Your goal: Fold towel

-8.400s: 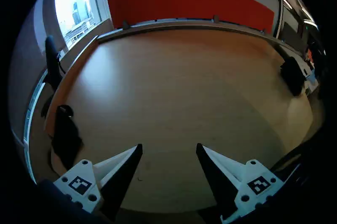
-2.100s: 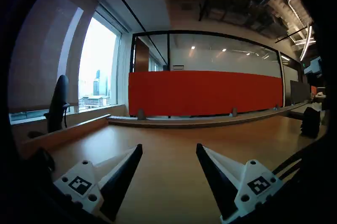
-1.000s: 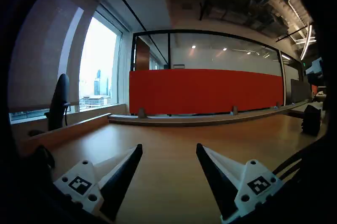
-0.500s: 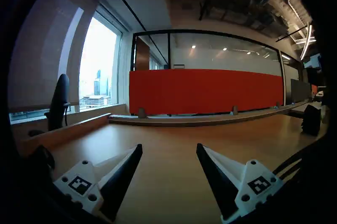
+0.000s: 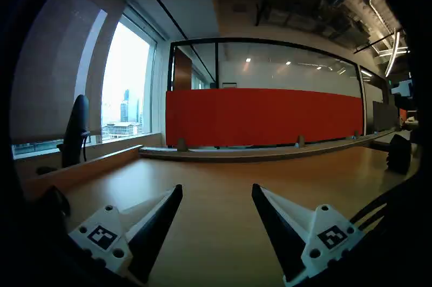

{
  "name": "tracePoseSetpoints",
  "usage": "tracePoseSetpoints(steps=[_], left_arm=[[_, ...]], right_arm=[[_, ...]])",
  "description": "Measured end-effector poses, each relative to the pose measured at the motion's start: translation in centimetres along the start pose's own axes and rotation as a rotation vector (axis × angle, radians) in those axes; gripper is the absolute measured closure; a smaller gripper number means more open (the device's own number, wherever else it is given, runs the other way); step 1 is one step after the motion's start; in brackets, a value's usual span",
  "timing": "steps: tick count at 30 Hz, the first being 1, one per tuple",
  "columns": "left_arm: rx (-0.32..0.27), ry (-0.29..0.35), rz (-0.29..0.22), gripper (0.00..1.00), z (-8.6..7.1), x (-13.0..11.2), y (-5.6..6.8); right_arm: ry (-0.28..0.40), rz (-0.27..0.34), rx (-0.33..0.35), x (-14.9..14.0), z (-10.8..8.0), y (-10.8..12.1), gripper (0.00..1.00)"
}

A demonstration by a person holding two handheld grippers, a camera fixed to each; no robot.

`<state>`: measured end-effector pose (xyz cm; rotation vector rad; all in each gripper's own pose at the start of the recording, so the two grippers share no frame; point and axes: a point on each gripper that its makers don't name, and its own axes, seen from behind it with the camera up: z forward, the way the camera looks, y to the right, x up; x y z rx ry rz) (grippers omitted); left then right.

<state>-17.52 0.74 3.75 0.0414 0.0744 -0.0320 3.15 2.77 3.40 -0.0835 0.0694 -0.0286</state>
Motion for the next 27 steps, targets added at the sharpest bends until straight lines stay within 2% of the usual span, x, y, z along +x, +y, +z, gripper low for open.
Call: tracePoseSetpoints(steps=[6, 17, 27], left_arm=[[0.0, 0.0, 0.0, 0.05, 0.0, -0.1, 0.0], [0.0, 0.0, 0.0, 0.04, 0.0, -0.2, 0.1], [0.0, 0.001, 0.0, 0.04, 0.0, -0.3, 0.1]], right_arm=[[0.026, -0.029, 0.032, -2.1, -0.5, -1.1, 0.04], [-0.005, 0.039, 0.061, -8.1, -0.9, -1.6, 0.02], [-0.02, 0.053, 0.071, -12.4, -1.1, -1.8, 0.0]])
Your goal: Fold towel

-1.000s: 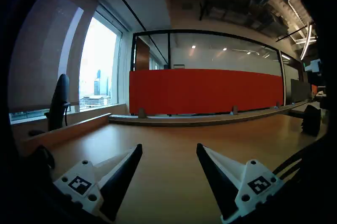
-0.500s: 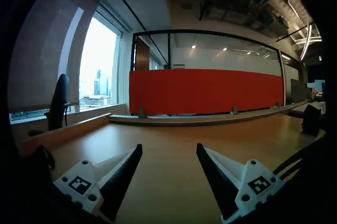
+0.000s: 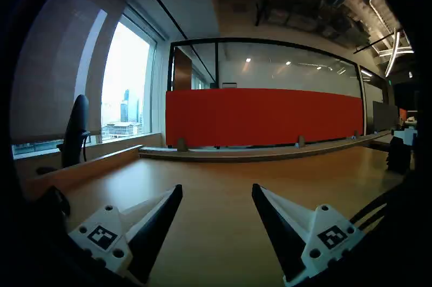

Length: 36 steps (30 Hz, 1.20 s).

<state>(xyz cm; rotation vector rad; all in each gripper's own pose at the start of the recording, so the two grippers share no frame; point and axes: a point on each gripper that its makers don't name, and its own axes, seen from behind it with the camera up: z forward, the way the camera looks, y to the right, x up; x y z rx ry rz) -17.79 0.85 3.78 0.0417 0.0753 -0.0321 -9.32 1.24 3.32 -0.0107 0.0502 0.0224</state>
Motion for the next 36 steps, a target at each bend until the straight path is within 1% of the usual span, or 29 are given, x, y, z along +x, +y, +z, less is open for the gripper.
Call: tracePoseSetpoints(steps=[11, 20, 27, 36], left_arm=[[0.0, 0.0, 0.0, 0.04, 0.0, -0.1, 0.0], [0.0, 0.0, 0.0, 0.04, 0.0, -0.1, 0.0], [0.0, 0.0, 0.0, 0.04, 0.0, -0.1, 0.0], [0.0, 0.0, 0.0, 0.04, 0.0, -0.1, 0.0]], right_arm=[[-0.023, 0.009, 0.0, -2.1, -0.1, 0.1, 0.0], [-0.031, 0.012, 0.004, -3.3, -0.3, 0.0, 0.0], [-0.019, -0.012, 0.007, -3.3, -0.5, -0.4, 0.01], [-0.012, -0.013, 0.015, -3.1, -0.9, -0.8, 0.01]])
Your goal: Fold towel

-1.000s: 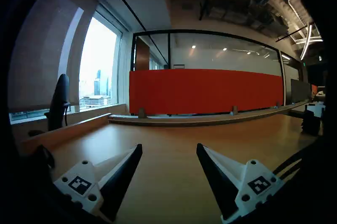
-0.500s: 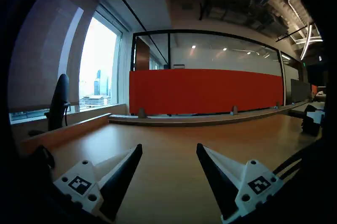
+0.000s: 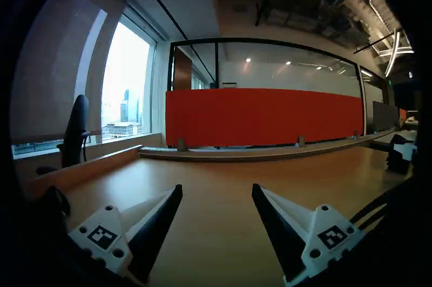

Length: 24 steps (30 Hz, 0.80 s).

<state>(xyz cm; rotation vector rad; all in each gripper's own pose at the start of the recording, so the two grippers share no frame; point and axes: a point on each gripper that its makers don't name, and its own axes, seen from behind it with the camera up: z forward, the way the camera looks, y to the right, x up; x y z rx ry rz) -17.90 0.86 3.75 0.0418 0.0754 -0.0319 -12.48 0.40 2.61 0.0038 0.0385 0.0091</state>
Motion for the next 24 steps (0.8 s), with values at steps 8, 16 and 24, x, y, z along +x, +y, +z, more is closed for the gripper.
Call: tracePoseSetpoints(steps=[8, 16, 24], left_arm=[[0.0, 0.0, 0.0, 0.04, 0.04, 0.01, -0.01], [0.0, 0.0, 0.0, 0.04, 0.0, 0.07, 0.01], [0.0, 0.0, 0.0, 0.04, -0.02, 0.11, 0.02]], right_arm=[[0.0, 0.001, 0.002, -0.04, -0.22, -0.08, 0.01], [-0.001, 0.002, 0.002, 0.03, -0.26, -0.07, 0.01], [0.0, 0.002, 0.002, -0.06, -0.25, -0.07, 0.01]])
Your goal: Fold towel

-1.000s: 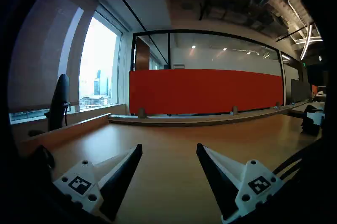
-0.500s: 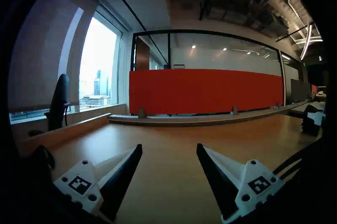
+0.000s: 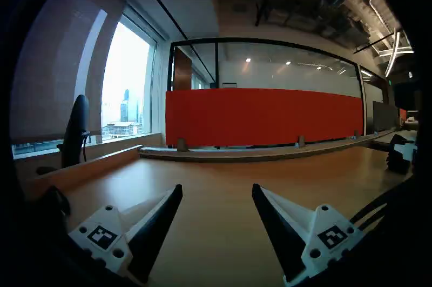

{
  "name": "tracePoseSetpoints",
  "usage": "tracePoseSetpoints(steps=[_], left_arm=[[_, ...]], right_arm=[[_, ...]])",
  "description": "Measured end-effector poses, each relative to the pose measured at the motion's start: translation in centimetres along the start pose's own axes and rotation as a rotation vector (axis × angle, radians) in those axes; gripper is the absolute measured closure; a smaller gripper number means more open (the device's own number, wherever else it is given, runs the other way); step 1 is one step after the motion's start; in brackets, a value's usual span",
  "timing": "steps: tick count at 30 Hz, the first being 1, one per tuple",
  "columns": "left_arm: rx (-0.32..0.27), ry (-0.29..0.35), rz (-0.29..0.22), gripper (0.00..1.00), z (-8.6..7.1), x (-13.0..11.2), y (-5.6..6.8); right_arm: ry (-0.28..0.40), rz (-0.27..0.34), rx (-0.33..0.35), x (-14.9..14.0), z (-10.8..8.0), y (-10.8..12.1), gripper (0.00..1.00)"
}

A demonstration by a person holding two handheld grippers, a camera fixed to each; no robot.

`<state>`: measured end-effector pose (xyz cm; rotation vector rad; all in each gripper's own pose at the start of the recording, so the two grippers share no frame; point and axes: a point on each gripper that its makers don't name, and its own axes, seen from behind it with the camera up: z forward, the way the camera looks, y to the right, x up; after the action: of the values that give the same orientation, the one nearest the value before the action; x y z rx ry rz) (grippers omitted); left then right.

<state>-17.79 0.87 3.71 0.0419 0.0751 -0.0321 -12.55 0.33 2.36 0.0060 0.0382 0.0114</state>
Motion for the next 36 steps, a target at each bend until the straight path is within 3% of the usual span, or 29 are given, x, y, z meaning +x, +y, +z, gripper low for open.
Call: tracePoseSetpoints(steps=[36], left_arm=[[-0.001, -0.003, 0.001, 0.04, -0.22, 1.0, -0.21]], right_arm=[[0.001, -0.001, 0.0, -0.03, 0.01, 0.02, 0.01]])
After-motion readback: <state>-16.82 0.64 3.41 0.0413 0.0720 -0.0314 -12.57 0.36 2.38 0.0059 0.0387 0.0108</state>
